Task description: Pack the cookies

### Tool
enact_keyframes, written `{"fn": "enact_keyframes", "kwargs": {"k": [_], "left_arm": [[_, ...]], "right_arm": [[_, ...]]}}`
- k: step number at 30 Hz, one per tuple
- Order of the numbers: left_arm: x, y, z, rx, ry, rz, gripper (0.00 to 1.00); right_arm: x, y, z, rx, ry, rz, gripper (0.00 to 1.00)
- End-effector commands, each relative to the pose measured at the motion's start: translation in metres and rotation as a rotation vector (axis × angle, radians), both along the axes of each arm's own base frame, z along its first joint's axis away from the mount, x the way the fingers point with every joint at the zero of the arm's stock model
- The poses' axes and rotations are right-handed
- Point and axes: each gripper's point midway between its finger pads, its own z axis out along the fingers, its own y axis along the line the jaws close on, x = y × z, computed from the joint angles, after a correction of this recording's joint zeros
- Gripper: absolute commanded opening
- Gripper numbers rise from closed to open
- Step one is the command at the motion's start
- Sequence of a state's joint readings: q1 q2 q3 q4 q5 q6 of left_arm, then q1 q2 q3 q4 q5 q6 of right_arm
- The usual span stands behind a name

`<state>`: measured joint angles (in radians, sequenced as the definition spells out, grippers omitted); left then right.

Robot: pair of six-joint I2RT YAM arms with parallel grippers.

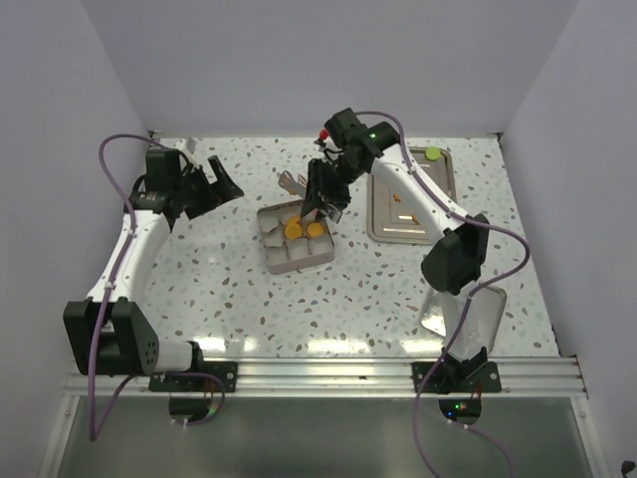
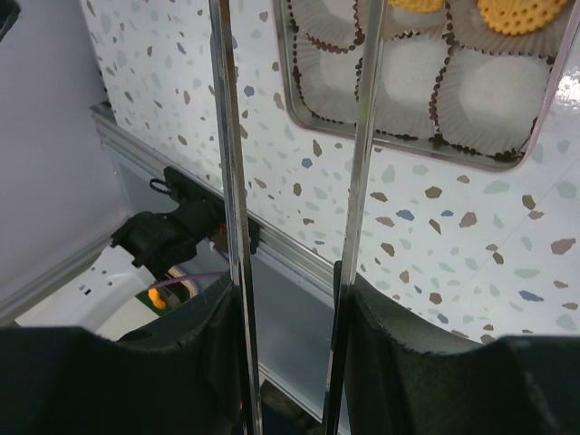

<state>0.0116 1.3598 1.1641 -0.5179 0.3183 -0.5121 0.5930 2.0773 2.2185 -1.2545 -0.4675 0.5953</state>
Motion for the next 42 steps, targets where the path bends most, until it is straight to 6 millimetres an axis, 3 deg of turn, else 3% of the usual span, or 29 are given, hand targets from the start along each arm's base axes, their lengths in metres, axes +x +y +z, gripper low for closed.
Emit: {"fn": "enact_keyframes", "kwargs": {"k": [1, 9, 16, 22, 32, 42], "left_arm": [[-0.005, -0.003, 0.013, 0.004, -0.050, -0.026, 0.96], [-0.007, -0.002, 0.009, 0.005, -0.044, -0.021, 0.96], [-0.005, -0.002, 0.007, 0.003, -0.043, -0.022, 0.96], [-0.007, -0.003, 0.006, 0.006, -0.040, -0.024, 0.96], [-0.008, -0.002, 0.005, 0.012, -0.040, -0.024, 0.96], [-0.006, -0.002, 0.004, 0.014, -0.038, -0.022, 0.96]], "right_arm": [[0.005, 0.016, 0.002, 0.046, 0.005, 0.008, 0.26], [-0.003, 0.028, -0.014, 0.025, 0.026, 0.035, 0.26], [-0.018, 0.050, -0.028, 0.020, 0.047, 0.083, 0.26], [-0.017, 0.065, -0.041, 0.029, 0.067, 0.099, 0.26], [-0.009, 0.072, -0.059, 0.018, 0.081, 0.092, 0.32], [-0.007, 0.075, -0.059, 0.027, 0.079, 0.091, 0.41]]}}
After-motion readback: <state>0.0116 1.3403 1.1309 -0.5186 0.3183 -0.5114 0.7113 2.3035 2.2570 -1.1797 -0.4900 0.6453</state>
